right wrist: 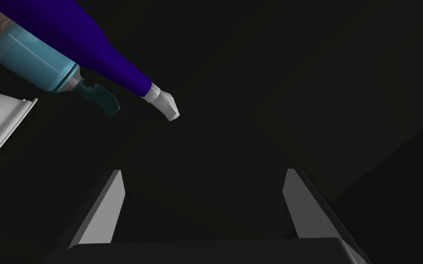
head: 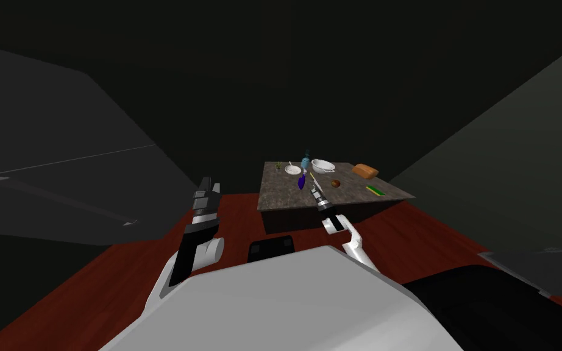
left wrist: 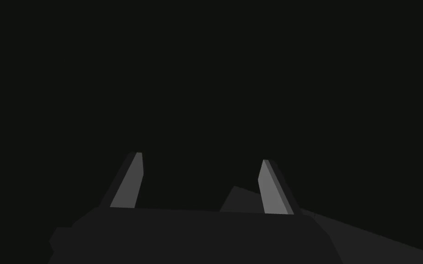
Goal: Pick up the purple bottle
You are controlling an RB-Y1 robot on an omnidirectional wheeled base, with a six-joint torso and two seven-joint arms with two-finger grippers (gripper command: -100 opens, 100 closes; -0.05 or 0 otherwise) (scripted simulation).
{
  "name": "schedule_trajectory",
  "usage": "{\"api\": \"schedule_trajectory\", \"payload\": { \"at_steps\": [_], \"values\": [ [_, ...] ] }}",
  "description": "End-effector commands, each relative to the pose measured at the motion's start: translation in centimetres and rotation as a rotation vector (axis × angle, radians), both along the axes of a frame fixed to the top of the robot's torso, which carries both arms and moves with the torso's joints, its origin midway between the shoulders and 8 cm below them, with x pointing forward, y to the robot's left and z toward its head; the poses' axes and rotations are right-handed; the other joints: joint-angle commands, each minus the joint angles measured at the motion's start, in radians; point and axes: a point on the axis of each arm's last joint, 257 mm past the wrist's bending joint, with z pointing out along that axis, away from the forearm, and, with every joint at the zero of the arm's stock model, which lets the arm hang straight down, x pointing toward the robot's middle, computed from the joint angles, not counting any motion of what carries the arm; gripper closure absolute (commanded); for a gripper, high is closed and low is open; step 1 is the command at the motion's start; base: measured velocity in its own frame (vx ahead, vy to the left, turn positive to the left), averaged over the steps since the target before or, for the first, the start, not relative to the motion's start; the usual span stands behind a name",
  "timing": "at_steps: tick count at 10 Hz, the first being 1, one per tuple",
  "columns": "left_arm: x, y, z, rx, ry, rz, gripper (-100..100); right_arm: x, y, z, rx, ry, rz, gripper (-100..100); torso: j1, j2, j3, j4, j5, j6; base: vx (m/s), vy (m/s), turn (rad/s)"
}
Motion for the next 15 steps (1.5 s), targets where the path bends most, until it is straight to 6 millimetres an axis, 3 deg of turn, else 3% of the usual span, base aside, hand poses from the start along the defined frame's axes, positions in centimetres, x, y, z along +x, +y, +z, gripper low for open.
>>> {"api": "schedule_trajectory", "payload": {
  "at_steps": [1, 3, 6, 7, 11, 15],
  "values": [
    [0.0, 0.0, 0.0, 0.000, 0.000, 0.000, 0, 0.8, -1.7, -1.8, -0.069, 0.055, -0.026, -100, 0.000, 0.000, 0.000, 0.000, 0.000, 0.000, 0.011, 0.085, 0.122],
    [0.0, 0.0, 0.0, 0.000, 0.000, 0.000, 0, 1.1, -2.7, -2.9, -0.112, 0.087, -0.042, -100, 0.001, 0.000, 0.000, 0.000, 0.000, 0.000, 0.007, 0.073, 0.065],
    [0.0, 0.0, 0.0, 0.000, 0.000, 0.000, 0, 2.1, -6.3, -5.5, -0.251, 0.178, -0.094, -100, -0.002, 0.000, 0.000, 0.000, 0.000, 0.000, 0.012, 0.053, 0.104],
    [0.0, 0.0, 0.0, 0.000, 0.000, 0.000, 0, 2.0, -6.3, -5.6, -0.251, 0.179, -0.094, -100, 0.000, 0.000, 0.000, 0.000, 0.000, 0.000, 0.007, 0.056, 0.031],
    [0.0, 0.0, 0.0, 0.000, 0.000, 0.000, 0, 2.8, -12.1, -7.7, -0.435, 0.285, -0.173, -100, -0.001, 0.000, 0.000, 0.000, 0.000, 0.000, 0.016, 0.061, 0.104],
    [0.0, 0.0, 0.0, 0.000, 0.000, 0.000, 0, 3.0, -17.6, -8.2, -0.595, 0.361, -0.248, -100, 0.000, 0.000, 0.000, 0.000, 0.000, 0.001, 0.015, 0.067, 0.088]
  ]
}}
